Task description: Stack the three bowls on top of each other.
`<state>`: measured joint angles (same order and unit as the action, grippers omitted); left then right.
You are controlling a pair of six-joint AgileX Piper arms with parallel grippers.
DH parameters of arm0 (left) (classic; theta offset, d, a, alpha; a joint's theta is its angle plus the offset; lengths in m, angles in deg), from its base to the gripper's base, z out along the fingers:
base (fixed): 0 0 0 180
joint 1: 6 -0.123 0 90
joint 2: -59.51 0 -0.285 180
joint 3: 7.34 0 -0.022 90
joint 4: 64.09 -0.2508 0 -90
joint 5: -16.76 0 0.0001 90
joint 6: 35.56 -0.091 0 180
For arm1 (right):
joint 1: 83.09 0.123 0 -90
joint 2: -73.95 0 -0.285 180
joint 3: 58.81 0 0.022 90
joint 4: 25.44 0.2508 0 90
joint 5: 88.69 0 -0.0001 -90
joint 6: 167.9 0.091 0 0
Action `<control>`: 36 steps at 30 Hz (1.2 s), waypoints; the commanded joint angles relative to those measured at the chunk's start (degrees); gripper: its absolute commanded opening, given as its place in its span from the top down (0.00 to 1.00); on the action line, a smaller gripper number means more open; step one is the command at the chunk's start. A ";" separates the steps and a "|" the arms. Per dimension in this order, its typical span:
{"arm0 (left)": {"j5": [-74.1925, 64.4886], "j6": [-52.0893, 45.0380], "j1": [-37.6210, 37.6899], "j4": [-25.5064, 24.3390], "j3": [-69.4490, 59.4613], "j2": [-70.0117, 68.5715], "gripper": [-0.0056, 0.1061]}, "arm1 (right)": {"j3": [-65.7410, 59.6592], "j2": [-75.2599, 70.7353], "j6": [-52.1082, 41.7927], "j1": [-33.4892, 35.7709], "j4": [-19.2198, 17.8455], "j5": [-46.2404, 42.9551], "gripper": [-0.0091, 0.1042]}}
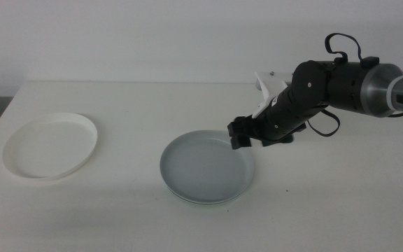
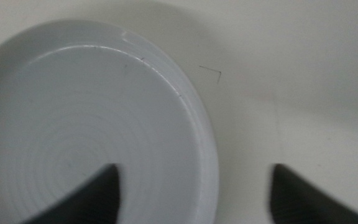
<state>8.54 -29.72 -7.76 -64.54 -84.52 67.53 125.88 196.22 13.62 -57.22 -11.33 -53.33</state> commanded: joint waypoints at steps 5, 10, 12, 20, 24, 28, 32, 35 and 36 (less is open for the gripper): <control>0.95 0.08 0.08 -0.11 -0.04 -0.23 0.11 | -0.14 -6.95 -5.47 -0.34 -2.71 6.91 0.10; 0.95 0.08 0.08 -0.11 -0.04 -0.23 0.11 | -1.70 -20.72 -7.92 -1.39 -3.50 13.23 0.10; 0.95 0.08 0.08 -0.11 -0.04 -0.23 0.11 | -5.73 -27.59 -9.49 -1.39 -4.55 11.51 0.10; 1.17 0.08 0.08 -0.11 -0.04 -0.23 0.11 | -25.72 -57.55 -21.57 -1.26 4.68 1.86 0.10; 1.17 0.08 0.08 -0.11 -0.04 -0.23 0.11 | -24.16 -62.89 -25.76 -1.26 9.95 3.60 0.10; 1.17 0.08 0.08 -0.11 -0.04 -0.23 0.11 | -23.47 -63.34 -27.41 -1.26 12.34 5.64 0.10; 1.17 0.08 0.08 -0.11 -0.04 -0.23 0.11 | -23.47 -63.34 -27.41 -1.26 13.03 6.43 0.10; 1.17 0.08 0.08 -0.11 -0.04 -0.23 0.11 | -23.47 -63.34 -27.41 -1.26 13.14 6.43 0.10; 1.17 0.08 0.08 -0.11 -0.04 -0.23 0.11 | -23.47 -63.34 -27.41 -1.26 13.14 6.43 0.10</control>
<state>8.99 -29.72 -7.76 -64.65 -84.52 67.53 102.05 133.17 -12.95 -58.00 1.55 -46.83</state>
